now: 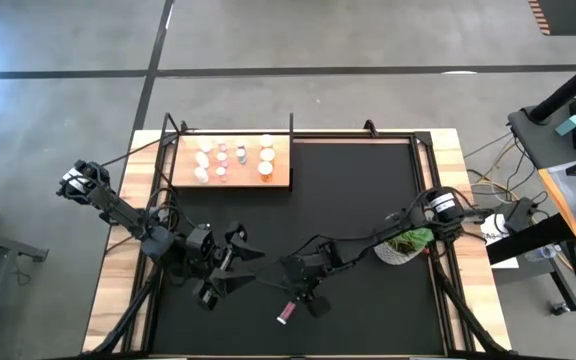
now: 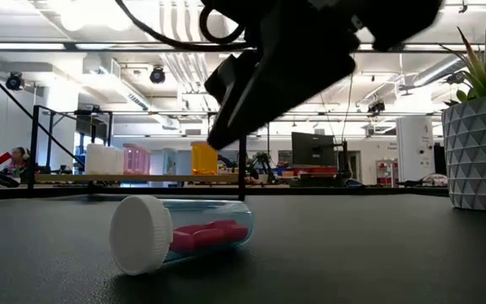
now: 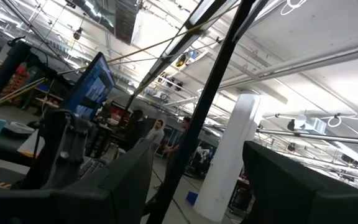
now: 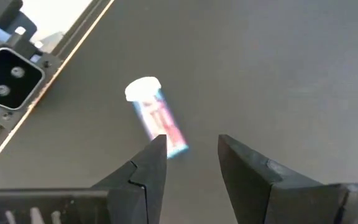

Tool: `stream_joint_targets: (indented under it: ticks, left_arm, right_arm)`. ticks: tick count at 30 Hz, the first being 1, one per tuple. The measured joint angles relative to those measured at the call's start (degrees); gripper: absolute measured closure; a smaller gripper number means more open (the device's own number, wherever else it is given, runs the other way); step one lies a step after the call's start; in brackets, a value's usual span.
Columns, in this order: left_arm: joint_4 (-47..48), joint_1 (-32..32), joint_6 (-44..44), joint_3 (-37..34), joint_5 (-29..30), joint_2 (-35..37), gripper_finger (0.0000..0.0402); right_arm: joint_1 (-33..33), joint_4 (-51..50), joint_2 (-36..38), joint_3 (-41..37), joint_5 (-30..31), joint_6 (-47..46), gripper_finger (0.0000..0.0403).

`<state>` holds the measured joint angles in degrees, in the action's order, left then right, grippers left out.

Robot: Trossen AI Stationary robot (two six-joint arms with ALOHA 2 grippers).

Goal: Pick and place medicine bottles onto shelf by color
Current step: Put the blue pill bottle into the shelf

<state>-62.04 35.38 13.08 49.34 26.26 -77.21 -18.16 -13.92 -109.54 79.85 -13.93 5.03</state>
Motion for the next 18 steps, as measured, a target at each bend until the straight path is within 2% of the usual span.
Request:
stream_joint_targets:
  ticks: [9,16,18]
  left_arm:
    - [-0.02,0.00,0.09,0.00,0.00,0.00,0.0169]
    - [-0.04,0.00,0.11,-0.02,-0.01,0.00,0.0169]
    - [-0.02,0.00,0.13,-0.02,0.00,0.00,0.0169]
  right_arm:
    - [-0.58,0.96,-4.53,2.25,0.53,-4.01,0.0263]
    - [-0.72,0.71,-4.95,2.67,0.29,-4.01,0.0216]
    - [-0.76,0.92,-4.80,2.67,-1.85,-3.53,0.0203]
